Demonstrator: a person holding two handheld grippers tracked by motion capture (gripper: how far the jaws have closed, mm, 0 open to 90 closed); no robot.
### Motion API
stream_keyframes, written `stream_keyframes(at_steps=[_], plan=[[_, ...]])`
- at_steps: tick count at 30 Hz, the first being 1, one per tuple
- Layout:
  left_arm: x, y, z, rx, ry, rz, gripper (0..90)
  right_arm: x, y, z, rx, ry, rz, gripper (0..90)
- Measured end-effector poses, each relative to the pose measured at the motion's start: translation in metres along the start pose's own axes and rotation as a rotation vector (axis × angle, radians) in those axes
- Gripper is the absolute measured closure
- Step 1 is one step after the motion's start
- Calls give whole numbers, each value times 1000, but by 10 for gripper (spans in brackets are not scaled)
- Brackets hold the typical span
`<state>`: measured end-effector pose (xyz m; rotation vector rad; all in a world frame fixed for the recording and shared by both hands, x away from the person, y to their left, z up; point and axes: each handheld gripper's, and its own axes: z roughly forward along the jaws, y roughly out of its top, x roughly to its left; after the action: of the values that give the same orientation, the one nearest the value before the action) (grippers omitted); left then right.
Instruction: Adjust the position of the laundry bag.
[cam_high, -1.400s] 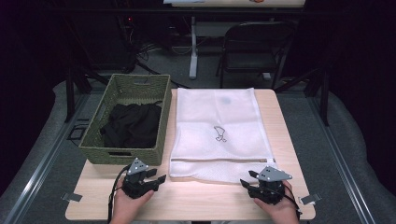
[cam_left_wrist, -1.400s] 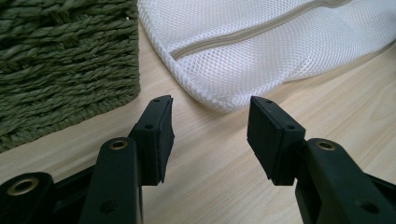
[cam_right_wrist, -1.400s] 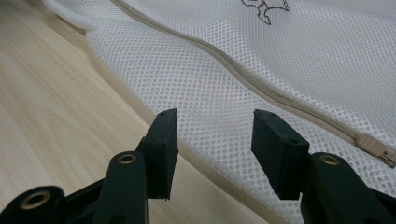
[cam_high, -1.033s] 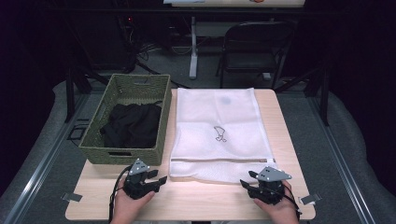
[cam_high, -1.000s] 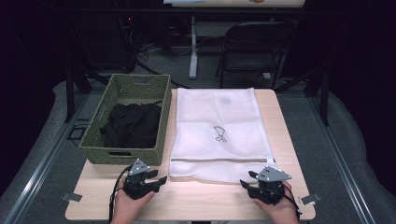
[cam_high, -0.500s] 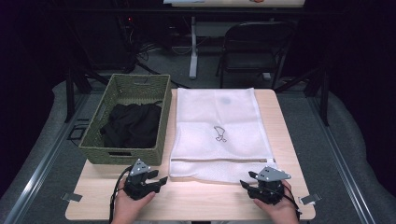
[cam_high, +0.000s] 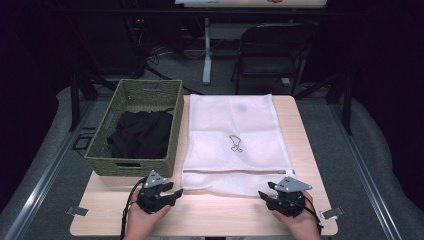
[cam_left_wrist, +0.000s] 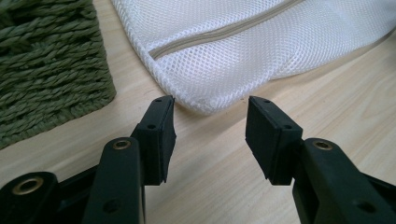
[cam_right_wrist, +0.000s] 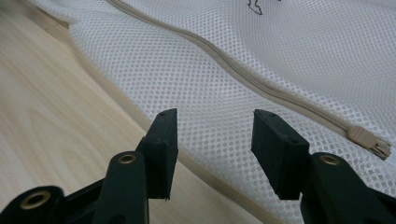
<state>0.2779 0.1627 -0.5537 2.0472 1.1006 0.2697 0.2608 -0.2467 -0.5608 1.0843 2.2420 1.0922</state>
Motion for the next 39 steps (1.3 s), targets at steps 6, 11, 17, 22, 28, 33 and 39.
stream_keyframes(at_steps=[6, 11, 17, 22, 28, 33, 39], plan=[[-4, 4, 9, 3, -12, 0, 528, -5, 1, 0, -24, -8, 14, 553], [-5, 7, 14, -2, -2, -2, 529, -8, 2, 3, -23, -8, 45, 560], [-4, 9, 21, 3, 8, -20, 532, -14, 2, 5, -11, -44, 30, 559], [-3, 12, 28, 7, 20, -26, 533, -21, 3, 4, -14, -68, 46, 558], [-3, 15, 38, -9, 45, -44, 536, -26, 2, 3, -18, -81, 85, 558], [-1, 15, 42, 4, 59, -39, 541, -24, 2, 4, -19, -74, 73, 559], [0, 14, 45, 26, 72, -27, 531, -24, 2, 3, -20, -75, 70, 557]])
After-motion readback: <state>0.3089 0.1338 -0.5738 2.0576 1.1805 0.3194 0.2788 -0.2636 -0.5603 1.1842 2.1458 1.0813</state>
